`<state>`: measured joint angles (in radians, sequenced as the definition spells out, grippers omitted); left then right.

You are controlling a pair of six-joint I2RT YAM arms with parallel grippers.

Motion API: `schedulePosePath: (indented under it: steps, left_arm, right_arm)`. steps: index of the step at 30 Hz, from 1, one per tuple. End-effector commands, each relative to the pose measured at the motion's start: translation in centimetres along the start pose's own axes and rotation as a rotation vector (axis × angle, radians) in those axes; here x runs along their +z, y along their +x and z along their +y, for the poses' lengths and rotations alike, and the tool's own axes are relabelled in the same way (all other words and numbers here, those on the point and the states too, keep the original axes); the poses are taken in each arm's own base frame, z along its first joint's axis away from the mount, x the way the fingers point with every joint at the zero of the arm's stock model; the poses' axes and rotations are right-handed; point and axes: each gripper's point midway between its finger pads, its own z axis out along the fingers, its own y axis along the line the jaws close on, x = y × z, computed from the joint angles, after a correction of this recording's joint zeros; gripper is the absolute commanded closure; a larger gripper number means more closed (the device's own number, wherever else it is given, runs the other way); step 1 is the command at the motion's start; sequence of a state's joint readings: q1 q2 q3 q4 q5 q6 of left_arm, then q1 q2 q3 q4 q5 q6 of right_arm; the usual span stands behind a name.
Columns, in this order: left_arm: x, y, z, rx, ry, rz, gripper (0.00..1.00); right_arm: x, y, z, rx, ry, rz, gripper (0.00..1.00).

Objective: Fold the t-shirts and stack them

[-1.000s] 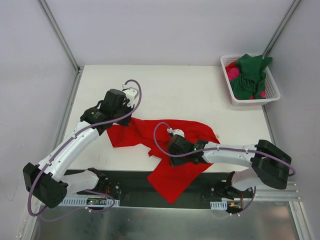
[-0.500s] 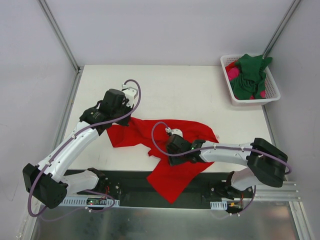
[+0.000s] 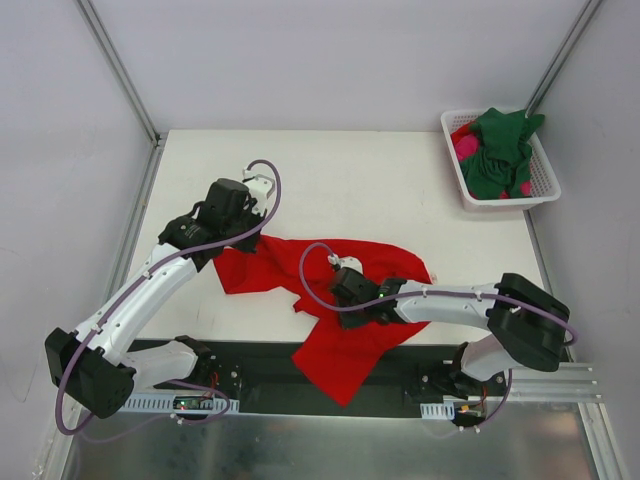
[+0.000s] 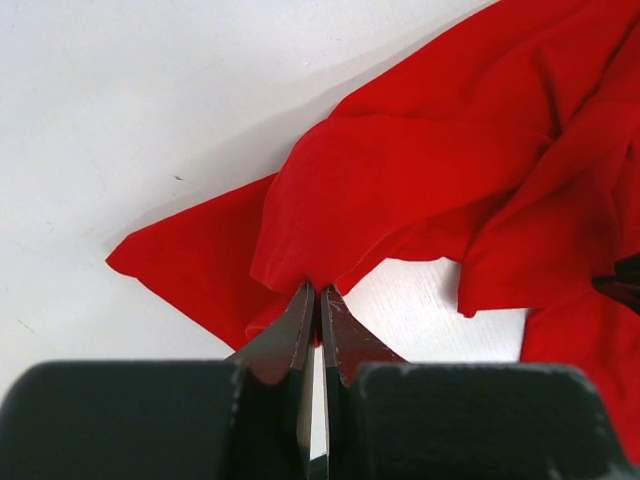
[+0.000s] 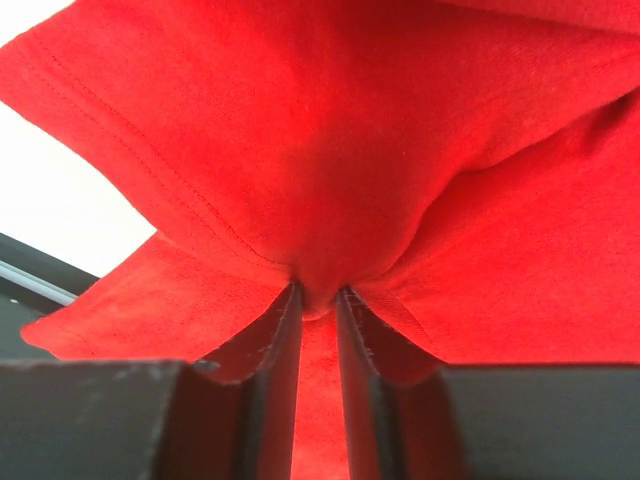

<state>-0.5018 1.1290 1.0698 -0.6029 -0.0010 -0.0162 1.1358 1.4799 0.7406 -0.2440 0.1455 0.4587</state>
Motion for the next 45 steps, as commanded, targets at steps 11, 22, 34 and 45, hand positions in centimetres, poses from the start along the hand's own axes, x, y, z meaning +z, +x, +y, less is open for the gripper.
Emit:
schedulePosePath:
  steps: [11, 22, 34, 45]
  left_arm:
    - [-0.1, -0.4, 0.1, -0.003, 0.007, -0.024, 1.0]
    - [0.0, -0.6, -0.2, -0.002, 0.022, -0.025, 1.0]
    - [-0.2, -0.7, -0.2, -0.001, 0.026, -0.032, 1.0]
    - [-0.3, -0.5, -0.1, -0.001, 0.021, -0.035, 1.0]
  right_arm:
    - [-1.2, -1.1, 0.5, -0.011, -0.004, -0.024, 0.98]
    - [-8.8, -4.8, -0.4, -0.048, 0.029, -0.159, 0.99]
    - [-4.7, -1.8, -1.0, -0.096, 0.085, -0.02, 0.96]
    - [-1.4, 0.5, 1.4, -0.151, 0.073, 0.068, 0.78]
